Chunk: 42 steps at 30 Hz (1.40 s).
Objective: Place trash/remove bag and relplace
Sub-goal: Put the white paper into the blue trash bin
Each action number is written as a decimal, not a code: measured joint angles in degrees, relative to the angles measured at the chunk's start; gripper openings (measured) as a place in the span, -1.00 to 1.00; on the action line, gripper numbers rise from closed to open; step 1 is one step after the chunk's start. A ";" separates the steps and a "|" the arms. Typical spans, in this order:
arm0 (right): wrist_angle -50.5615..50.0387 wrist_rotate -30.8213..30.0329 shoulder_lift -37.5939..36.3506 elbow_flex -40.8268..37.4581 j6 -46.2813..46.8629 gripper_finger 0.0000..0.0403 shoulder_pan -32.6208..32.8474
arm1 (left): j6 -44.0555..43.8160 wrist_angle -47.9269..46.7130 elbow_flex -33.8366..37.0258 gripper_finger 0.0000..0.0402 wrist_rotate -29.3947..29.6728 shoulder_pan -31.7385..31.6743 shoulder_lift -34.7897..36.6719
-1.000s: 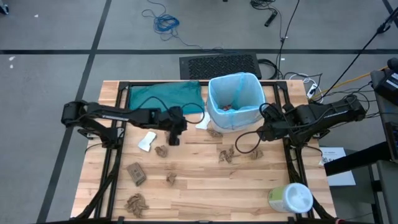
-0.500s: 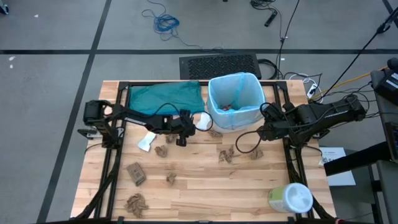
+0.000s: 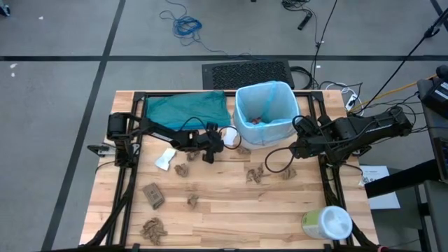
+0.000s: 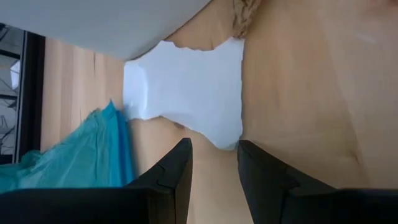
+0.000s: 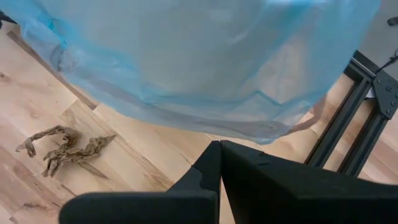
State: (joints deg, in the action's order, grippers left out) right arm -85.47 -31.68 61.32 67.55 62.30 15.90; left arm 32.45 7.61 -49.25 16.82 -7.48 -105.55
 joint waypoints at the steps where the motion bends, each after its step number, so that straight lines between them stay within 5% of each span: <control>1: 0.00 0.00 0.00 0.00 0.00 -1.00 0.00 | 0.00 0.08 0.00 -0.37 0.00 0.00 0.00; 17: 2.47 -0.33 0.00 0.00 -1.95 -1.00 0.00 | 0.00 4.70 0.02 -0.40 -3.93 -0.04 -0.33; 27: 2.61 -1.25 0.00 0.00 -2.34 -1.00 0.00 | -0.02 5.11 0.02 -0.97 -5.03 -0.63 -1.77; 42: 3.01 -1.05 0.00 0.00 -2.33 -1.00 0.00 | 6.60 1.60 -1.54 -0.52 2.62 3.54 -0.79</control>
State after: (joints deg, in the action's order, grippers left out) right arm -82.46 -32.73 61.32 67.55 59.98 15.90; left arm 39.05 9.20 -50.79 19.44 -3.95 -106.34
